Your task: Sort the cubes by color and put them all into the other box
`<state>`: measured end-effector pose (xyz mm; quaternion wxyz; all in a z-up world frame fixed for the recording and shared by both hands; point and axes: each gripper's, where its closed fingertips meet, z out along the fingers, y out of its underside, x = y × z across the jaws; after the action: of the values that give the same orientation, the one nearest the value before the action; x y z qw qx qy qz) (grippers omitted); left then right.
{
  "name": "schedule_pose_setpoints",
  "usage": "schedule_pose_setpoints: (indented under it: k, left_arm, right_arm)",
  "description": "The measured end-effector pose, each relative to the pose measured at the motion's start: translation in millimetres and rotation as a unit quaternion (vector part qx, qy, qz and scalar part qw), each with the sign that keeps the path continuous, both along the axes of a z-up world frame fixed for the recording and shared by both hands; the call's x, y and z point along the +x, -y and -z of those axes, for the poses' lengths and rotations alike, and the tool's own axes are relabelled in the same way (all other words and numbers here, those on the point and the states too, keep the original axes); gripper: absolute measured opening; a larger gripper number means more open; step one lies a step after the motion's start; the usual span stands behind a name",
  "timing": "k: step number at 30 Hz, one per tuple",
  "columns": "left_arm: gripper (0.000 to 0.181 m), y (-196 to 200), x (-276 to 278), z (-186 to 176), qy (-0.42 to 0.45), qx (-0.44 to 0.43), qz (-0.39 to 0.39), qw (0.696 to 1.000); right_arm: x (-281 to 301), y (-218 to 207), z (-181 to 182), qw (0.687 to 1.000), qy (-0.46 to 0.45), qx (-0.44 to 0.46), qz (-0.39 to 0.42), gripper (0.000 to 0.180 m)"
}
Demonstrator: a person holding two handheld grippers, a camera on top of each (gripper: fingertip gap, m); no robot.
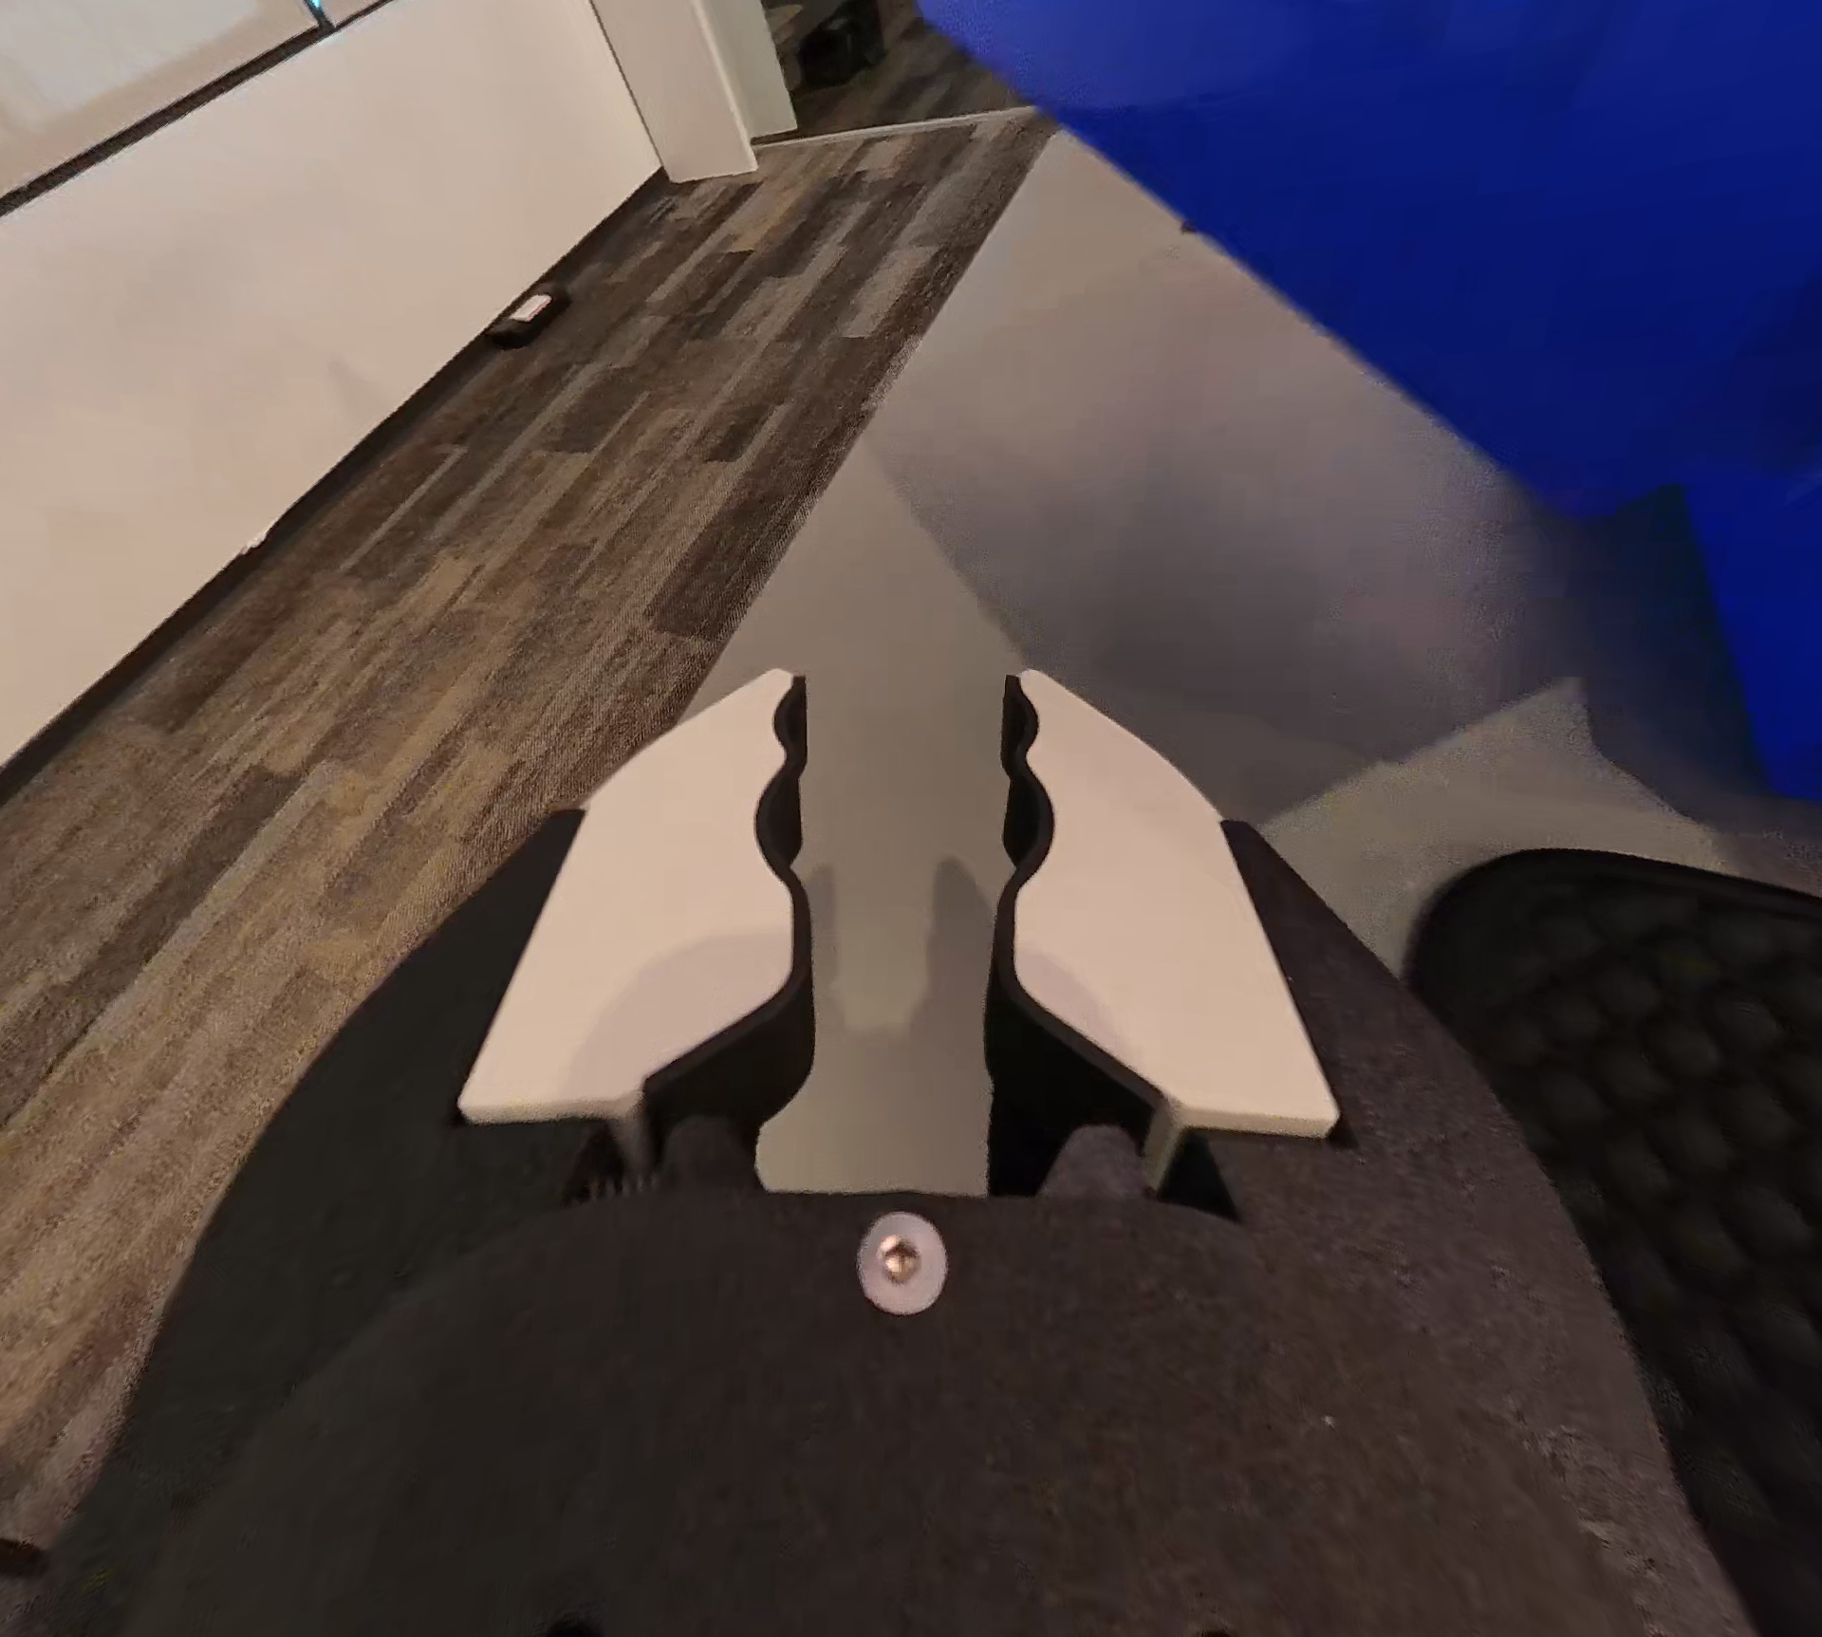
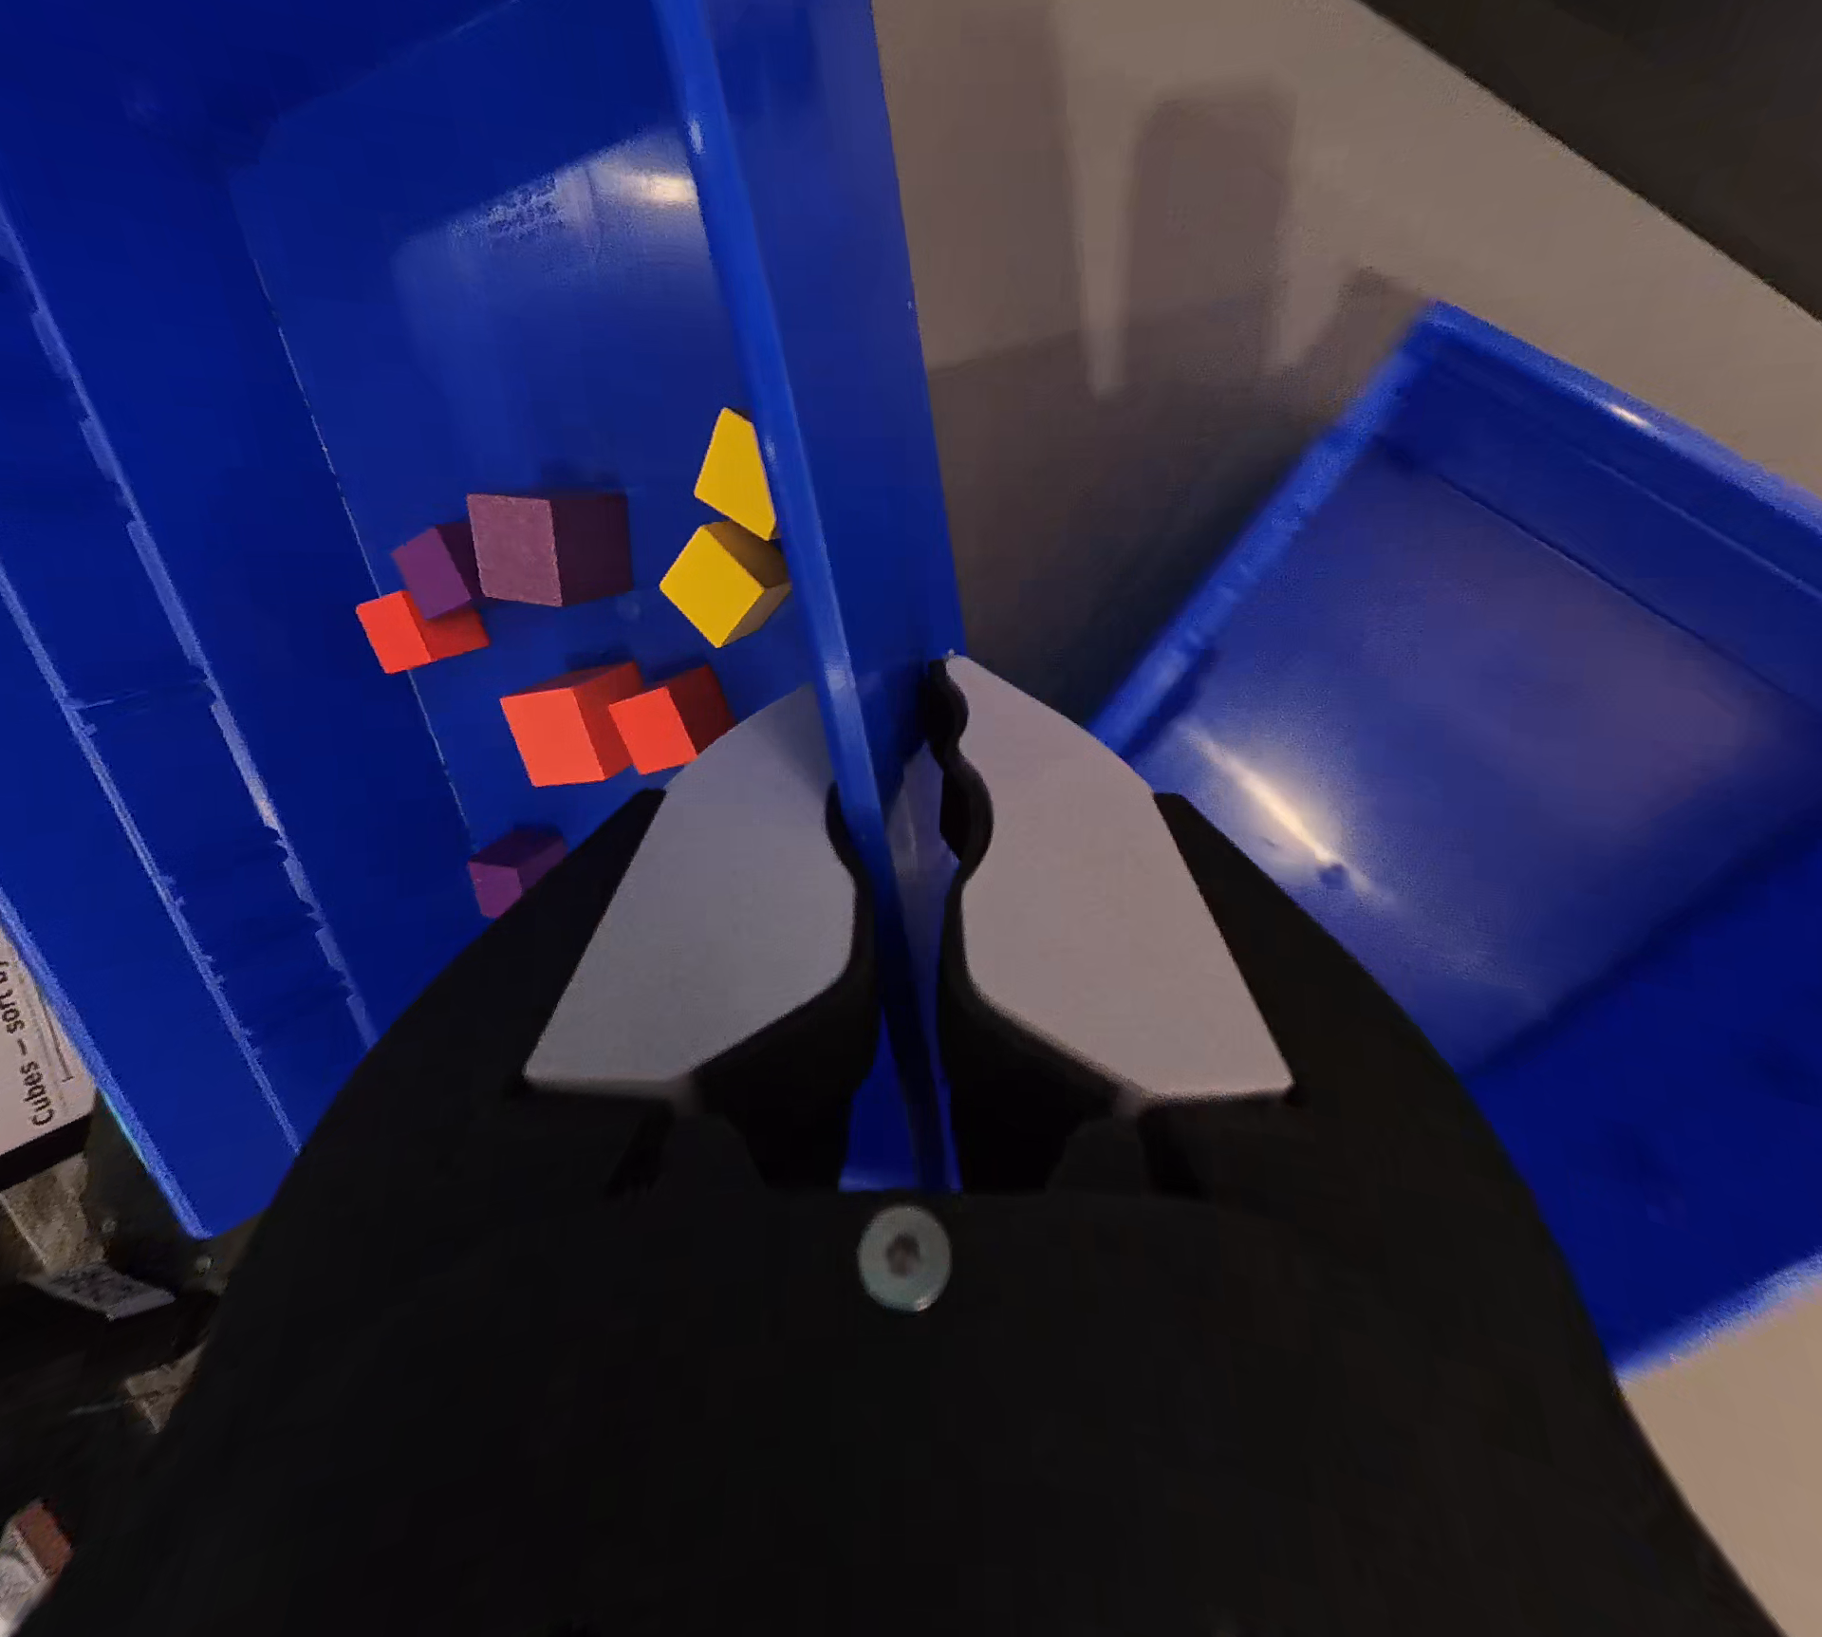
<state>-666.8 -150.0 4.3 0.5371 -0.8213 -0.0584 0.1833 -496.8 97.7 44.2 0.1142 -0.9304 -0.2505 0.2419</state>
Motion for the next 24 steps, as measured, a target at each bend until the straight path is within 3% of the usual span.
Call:
schedule_pose_setpoints:
  k: [6,14,20,24]
  left_arm:
    - [0.038,1,-29,13,0.005,-0.012,-0.029,1.0]
    - [0.044,-4,-41,33,0.05,-0.011,-0.032,0.998]
    - [0.055,-18,-23,34,0.139,0.029,0.01,0.99]
    - [0.059,-28,-15,37,0.126,0.041,-0.006,0.991]
  right_arm:
    - [-67,5,45,1.0,0.009,-0.013,-0.016,0.007]
    - [-80,4,122,0.998,0.053,-0.041,0.013,0.009]
    - [-83,5,142,0.997,0.052,-0.046,0.021,0.011]
    - [-88,5,140,0.999,0.014,-0.031,0.004,0.017]
